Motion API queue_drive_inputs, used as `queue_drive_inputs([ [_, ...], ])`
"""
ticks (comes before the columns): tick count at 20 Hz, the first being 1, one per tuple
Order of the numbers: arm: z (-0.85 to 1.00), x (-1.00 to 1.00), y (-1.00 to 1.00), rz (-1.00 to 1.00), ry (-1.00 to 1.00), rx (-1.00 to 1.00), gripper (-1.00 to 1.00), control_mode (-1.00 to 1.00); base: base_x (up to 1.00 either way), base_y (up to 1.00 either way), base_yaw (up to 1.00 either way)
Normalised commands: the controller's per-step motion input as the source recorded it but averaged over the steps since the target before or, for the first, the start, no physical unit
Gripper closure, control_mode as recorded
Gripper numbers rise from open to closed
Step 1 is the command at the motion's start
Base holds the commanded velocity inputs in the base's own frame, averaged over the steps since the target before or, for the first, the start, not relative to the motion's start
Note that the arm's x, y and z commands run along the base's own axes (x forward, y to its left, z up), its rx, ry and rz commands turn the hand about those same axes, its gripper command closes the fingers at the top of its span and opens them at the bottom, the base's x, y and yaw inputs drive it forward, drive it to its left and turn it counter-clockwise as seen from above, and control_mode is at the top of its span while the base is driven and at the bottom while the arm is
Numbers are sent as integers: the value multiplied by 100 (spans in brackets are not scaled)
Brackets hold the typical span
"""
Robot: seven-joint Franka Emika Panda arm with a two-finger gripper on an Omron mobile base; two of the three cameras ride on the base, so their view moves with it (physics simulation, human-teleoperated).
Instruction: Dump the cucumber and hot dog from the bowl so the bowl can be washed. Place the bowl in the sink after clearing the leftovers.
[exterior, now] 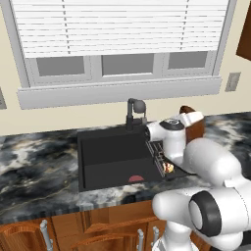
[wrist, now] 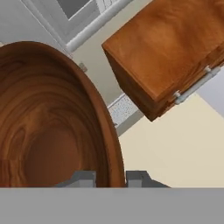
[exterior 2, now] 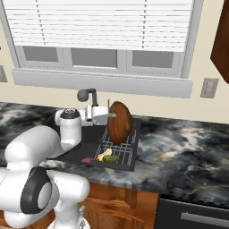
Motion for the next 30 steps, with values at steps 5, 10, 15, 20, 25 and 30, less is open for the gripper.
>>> queue_drive_inputs([
  [5,62,-7,0,0,0,59,100,-100,0,0,0],
  [10,1,-34,0,0,2,72,100,-100,0,0,0],
  [15,0,-28,1,3,11,80,100,-100,0,0,0],
  [20,-10,0,16,4,18,76,100,-100,0,0,0],
  [25,-11,-2,16,4,3,20,100,-100,0,0,0],
  [30,-65,-2,81,2,0,-5,100,-100,0,0,0],
])
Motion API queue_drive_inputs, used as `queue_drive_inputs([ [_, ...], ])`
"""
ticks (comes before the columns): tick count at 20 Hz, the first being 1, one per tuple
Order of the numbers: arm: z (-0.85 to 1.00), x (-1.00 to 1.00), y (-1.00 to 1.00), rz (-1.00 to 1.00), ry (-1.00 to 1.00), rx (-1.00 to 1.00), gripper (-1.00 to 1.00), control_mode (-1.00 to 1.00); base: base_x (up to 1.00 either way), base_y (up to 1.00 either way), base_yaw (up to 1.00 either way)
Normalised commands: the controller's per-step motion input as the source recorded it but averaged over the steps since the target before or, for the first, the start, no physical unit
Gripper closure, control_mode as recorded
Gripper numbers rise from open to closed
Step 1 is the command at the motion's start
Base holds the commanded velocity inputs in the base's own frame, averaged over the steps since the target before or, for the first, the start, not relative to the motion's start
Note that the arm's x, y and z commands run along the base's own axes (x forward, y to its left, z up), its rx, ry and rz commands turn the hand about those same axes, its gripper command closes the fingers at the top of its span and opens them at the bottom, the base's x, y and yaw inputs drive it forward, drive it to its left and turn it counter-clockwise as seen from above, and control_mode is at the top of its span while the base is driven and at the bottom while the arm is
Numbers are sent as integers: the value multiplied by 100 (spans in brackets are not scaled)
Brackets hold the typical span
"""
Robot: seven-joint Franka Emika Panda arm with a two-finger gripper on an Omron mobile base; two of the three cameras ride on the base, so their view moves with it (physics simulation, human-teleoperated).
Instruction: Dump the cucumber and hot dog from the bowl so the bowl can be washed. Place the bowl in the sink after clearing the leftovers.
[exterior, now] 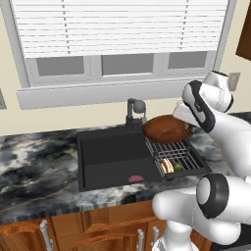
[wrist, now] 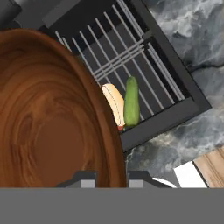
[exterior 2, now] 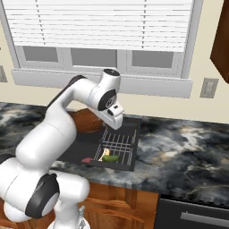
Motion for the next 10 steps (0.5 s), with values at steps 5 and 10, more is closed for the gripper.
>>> queue_drive_inputs([
  [5,-55,2,93,0,0,3,100,-100,0,0,0],
  [10,-43,0,98,0,-1,4,100,-100,0,0,0],
])
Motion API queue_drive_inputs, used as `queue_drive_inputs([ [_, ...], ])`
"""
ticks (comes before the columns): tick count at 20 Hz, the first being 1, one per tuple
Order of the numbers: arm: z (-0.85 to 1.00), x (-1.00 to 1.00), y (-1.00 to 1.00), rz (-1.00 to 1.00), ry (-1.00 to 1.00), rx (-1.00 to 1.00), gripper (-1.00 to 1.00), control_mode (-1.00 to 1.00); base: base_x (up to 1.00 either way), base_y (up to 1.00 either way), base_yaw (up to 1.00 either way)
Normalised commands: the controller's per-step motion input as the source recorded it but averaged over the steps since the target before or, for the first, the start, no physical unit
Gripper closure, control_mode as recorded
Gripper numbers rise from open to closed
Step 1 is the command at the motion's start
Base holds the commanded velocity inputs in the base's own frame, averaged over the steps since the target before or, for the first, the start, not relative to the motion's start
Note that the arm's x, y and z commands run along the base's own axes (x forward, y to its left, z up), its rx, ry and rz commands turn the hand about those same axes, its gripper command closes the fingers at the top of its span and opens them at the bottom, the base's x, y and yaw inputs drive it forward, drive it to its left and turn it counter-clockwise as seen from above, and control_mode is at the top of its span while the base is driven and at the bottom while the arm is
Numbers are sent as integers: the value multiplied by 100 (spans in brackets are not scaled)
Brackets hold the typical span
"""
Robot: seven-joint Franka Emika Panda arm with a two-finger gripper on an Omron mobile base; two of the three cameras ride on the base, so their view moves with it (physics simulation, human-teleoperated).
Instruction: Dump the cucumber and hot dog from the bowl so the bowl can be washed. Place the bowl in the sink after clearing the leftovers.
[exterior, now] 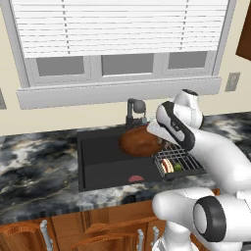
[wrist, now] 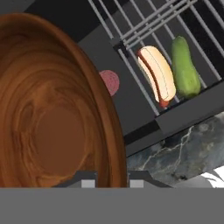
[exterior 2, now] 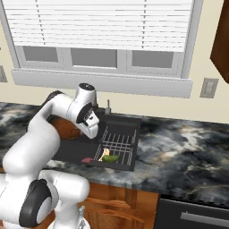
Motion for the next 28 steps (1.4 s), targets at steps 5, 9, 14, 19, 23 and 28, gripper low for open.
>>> queue_drive_inputs([
  [5,-19,25,99,0,-1,-5,100,-100,0,0,0],
  [9,-33,41,82,0,0,-1,100,-100,0,0,0],
  [14,-36,38,-3,3,6,0,100,-100,0,0,0],
  [19,-31,18,-8,1,5,0,100,-100,0,0,0],
  [23,-20,6,1,0,0,0,100,-100,0,0,0],
  [28,-14,5,4,0,1,-2,100,-100,0,0,0],
])
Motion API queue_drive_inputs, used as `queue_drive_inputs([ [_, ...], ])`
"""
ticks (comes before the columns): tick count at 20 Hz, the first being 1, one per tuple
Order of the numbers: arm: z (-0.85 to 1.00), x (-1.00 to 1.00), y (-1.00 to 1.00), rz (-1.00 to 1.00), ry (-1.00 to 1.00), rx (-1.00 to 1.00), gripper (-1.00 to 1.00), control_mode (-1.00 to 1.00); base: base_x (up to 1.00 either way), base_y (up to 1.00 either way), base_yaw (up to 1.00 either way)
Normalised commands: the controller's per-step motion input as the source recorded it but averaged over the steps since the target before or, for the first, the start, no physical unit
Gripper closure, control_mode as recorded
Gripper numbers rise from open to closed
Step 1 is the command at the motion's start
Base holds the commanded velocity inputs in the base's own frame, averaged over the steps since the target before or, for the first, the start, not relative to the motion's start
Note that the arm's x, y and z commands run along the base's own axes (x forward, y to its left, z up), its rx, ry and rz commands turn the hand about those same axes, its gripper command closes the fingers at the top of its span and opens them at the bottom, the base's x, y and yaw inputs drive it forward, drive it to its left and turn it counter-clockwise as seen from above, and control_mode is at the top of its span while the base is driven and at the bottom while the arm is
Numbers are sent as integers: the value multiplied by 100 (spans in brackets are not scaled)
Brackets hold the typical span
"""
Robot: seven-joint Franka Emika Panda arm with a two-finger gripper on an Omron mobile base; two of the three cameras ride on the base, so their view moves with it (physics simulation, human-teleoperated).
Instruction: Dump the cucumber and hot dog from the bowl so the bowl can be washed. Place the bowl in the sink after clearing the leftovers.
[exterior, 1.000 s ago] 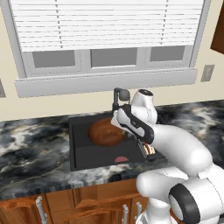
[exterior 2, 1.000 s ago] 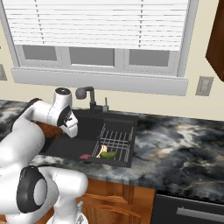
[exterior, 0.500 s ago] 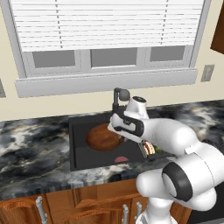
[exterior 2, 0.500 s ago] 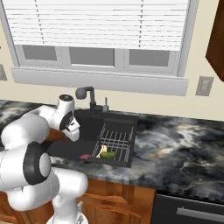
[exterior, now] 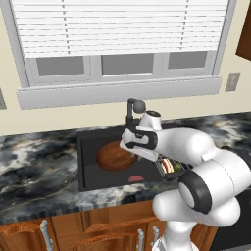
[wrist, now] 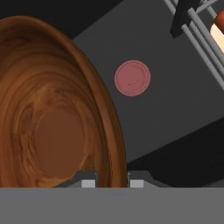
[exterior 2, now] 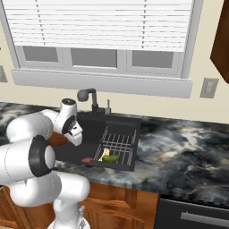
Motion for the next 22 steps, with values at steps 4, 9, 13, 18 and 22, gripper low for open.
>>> queue_drive_inputs([
  [4,-40,0,0,0,1,0,100,-100,0,0,0],
  [9,-37,6,12,0,-7,0,100,-100,0,0,0],
  [13,-10,6,31,0,-4,5,100,-100,0,0,0],
  [18,-26,33,24,-1,-4,0,100,-100,0,0,0],
  [22,-23,26,0,-7,-2,0,100,-100,0,0,0],
])
